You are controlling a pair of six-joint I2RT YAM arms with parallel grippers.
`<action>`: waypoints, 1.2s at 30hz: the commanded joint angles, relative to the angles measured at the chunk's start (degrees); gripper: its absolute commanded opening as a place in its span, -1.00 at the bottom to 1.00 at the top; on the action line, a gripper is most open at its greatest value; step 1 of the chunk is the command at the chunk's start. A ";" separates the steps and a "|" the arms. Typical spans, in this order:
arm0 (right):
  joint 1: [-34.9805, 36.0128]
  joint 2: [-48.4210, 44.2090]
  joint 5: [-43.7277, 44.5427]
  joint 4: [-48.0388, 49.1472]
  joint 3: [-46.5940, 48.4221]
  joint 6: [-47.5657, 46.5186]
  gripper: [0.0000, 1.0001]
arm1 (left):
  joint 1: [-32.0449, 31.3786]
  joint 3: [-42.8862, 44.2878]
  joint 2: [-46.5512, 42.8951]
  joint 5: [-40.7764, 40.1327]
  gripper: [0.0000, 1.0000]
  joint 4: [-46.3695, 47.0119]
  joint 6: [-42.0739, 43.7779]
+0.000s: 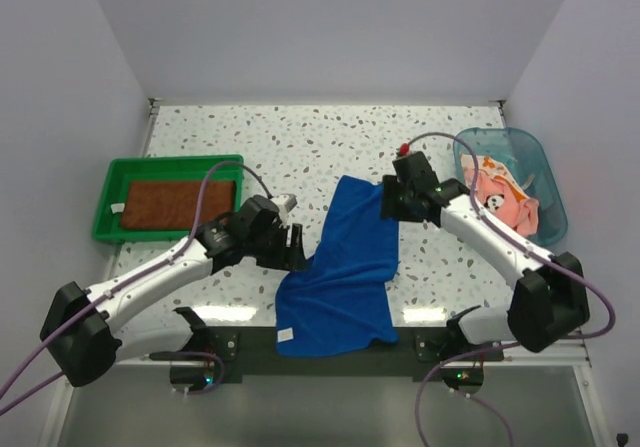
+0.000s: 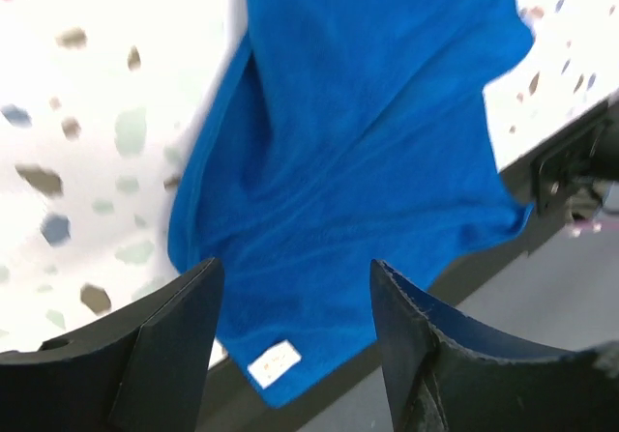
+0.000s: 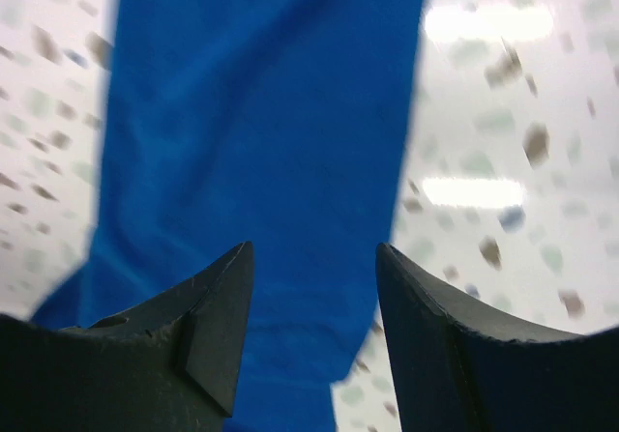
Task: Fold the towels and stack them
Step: Flatten out the crumpled towel
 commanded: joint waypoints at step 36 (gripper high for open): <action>10.37 50.53 13.50 6.14 43.20 1.05 -0.95 | 3.34 2.19 4.79 -10.73 0.31 4.08 6.97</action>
